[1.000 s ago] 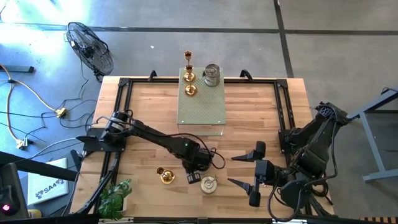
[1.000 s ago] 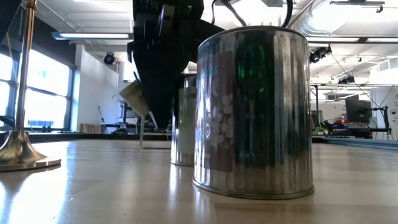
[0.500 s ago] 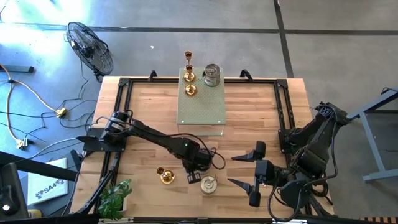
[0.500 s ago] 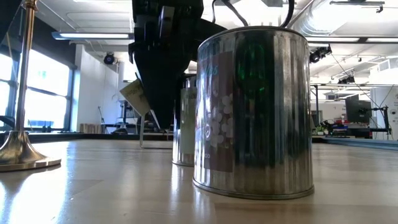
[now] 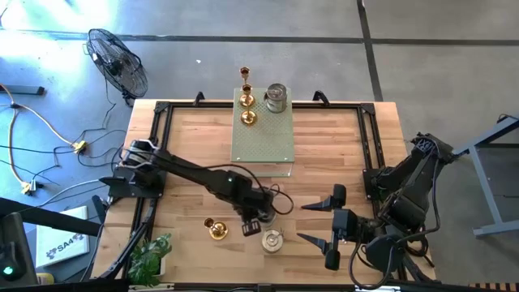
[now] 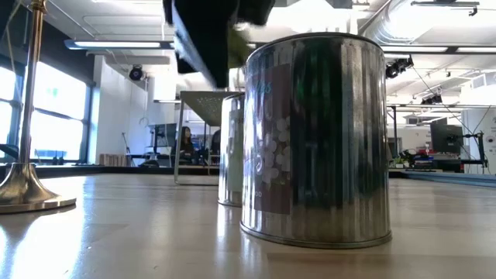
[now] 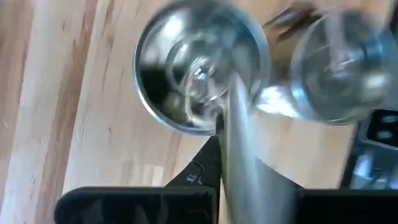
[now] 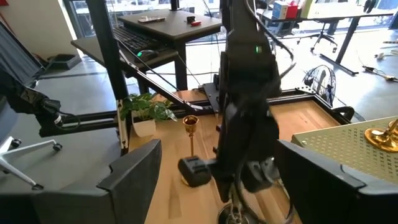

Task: Pick & Place candle stick holders
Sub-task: Put the green scented candle on the shelf aligned with the other green scented candle, then put the brown scented candle on the shelf aligned with the other green scented candle

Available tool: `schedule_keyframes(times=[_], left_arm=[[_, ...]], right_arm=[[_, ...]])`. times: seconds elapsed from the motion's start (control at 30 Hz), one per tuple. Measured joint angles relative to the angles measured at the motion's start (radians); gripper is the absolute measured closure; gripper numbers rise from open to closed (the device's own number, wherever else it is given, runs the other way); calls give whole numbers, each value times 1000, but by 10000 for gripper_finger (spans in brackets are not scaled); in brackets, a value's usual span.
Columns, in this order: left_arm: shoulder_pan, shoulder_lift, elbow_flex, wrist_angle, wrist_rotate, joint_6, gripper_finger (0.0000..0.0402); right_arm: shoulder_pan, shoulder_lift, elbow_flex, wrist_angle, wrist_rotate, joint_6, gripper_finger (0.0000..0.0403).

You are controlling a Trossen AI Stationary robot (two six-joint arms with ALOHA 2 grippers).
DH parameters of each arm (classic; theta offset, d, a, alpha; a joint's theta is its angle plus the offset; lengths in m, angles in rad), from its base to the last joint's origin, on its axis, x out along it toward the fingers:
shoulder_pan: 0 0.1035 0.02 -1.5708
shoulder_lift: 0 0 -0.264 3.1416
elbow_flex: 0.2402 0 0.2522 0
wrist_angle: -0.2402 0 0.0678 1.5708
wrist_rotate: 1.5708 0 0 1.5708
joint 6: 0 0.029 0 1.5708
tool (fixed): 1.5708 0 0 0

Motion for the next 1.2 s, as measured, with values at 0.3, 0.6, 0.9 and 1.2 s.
schedule_keyframes(times=[0.3, 0.6, 0.9, 1.2], left_arm=[[0, -85, 0, 13, -41, 0, 401], [0, -90, 0, -3, -47, 8, 401], [-1, -97, 0, -12, -101, 60, 401], [-1, -96, 0, -19, -145, 95, 401]], right_arm=[[0, 0, 0, 0, 0, 0, 96], [0, 0, 0, 11, 0, 7, 96], [0, 0, 0, 20, -8, 14, 96], [0, 0, 0, 20, -15, 22, 96]])
